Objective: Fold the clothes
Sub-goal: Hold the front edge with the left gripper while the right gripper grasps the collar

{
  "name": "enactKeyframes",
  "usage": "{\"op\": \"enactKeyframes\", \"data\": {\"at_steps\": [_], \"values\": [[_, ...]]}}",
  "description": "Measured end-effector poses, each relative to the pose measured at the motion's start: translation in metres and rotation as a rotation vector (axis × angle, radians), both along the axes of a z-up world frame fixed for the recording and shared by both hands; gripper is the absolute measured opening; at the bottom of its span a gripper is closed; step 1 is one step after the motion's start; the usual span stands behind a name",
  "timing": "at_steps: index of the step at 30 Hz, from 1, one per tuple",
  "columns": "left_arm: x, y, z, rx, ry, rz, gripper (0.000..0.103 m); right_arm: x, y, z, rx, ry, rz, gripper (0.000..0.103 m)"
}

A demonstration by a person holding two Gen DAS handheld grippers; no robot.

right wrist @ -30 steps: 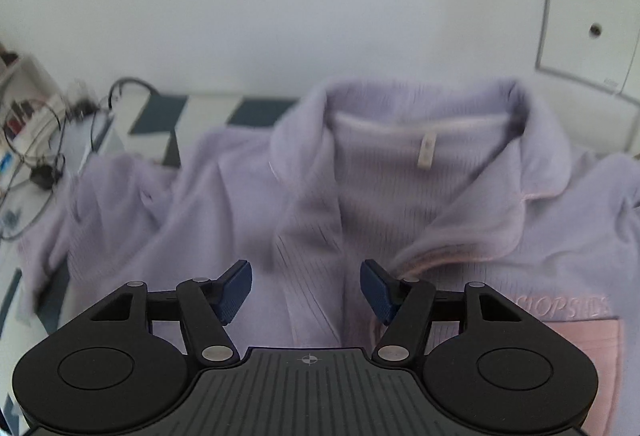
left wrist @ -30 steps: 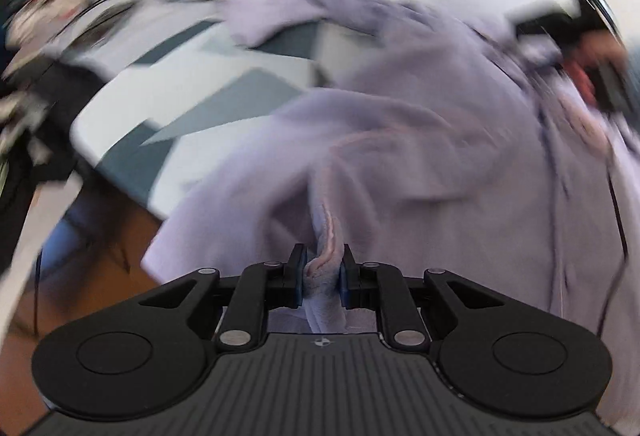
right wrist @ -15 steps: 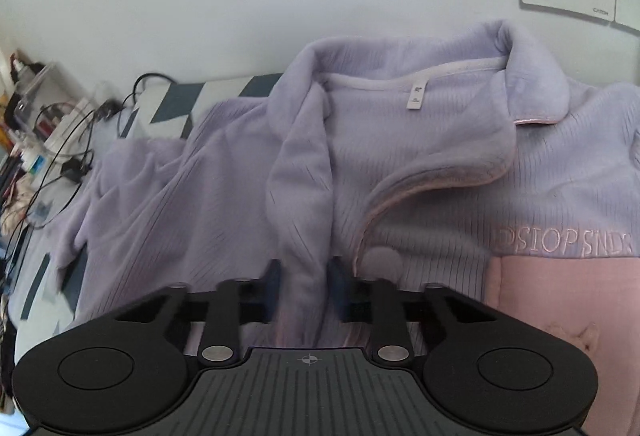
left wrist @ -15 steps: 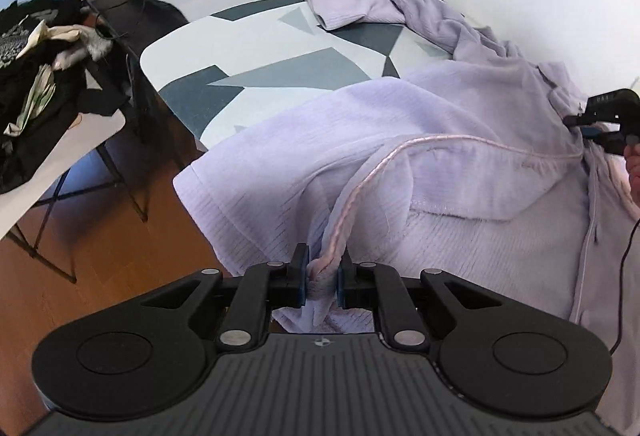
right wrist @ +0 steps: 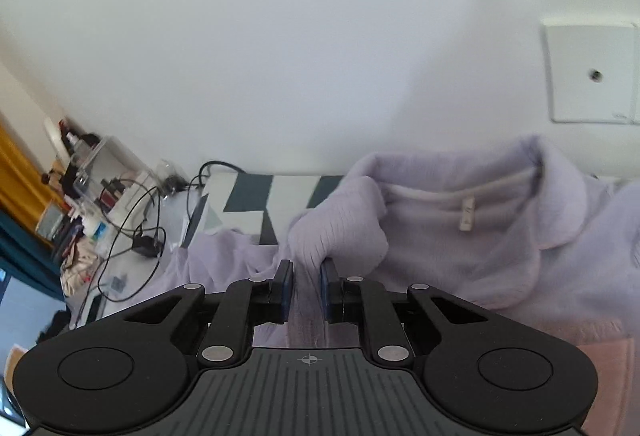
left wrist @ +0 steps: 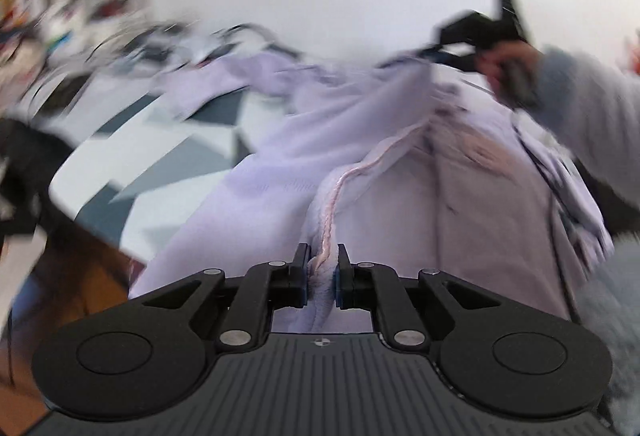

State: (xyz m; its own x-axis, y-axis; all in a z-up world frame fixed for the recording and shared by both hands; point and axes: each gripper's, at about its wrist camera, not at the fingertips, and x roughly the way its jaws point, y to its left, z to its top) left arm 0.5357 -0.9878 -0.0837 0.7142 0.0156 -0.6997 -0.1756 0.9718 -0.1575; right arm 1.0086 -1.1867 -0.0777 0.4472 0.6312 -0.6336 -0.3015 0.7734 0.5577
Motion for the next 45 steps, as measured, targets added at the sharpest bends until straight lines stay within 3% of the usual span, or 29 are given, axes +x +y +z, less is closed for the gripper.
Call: {"op": "enactKeyframes", "data": {"at_steps": [3,5,15,20,24,27,31,32,37,44,45], "values": [[0.004,-0.013,-0.009,-0.039,0.026,-0.048,0.012,0.003,-0.020,-0.013,0.070,0.114,-0.081,0.013],[0.008,-0.021,-0.014,-0.050,0.036,-0.074,0.012,0.003,-0.025,-0.022,0.054,0.137,-0.114,0.012],[0.027,-0.050,0.029,-0.136,-0.093,-0.341,0.012,-0.009,-0.047,0.002,-0.047,0.001,-0.111,0.012],[0.047,-0.078,-0.006,-0.137,0.074,-0.545,0.012,-0.002,-0.037,-0.010,-0.166,-0.009,-0.107,0.012],[0.060,-0.078,-0.050,-0.176,0.195,-0.565,0.012,0.001,-0.027,-0.038,-0.312,-0.042,-0.096,0.012],[0.066,-0.078,-0.071,-0.201,0.248,-0.559,0.012,-0.017,-0.034,-0.040,-0.329,-0.058,-0.084,0.015],[0.067,-0.078,-0.072,-0.210,0.221,-0.553,0.012,-0.041,-0.043,-0.043,-0.351,-0.080,-0.067,0.050],[0.067,-0.077,-0.071,-0.213,0.211,-0.553,0.012,-0.048,-0.045,-0.043,-0.357,-0.085,-0.063,0.053],[0.066,-0.073,-0.068,-0.213,0.190,-0.595,0.012,-0.079,-0.058,-0.046,-0.380,-0.109,-0.048,0.055],[0.062,-0.074,-0.050,-0.121,0.120,-0.779,0.012,-0.201,-0.124,-0.035,-0.155,-0.008,-0.264,0.055],[0.062,-0.072,-0.047,-0.112,0.102,-0.794,0.012,-0.225,-0.127,-0.035,-0.187,-0.019,-0.293,0.055]]}}
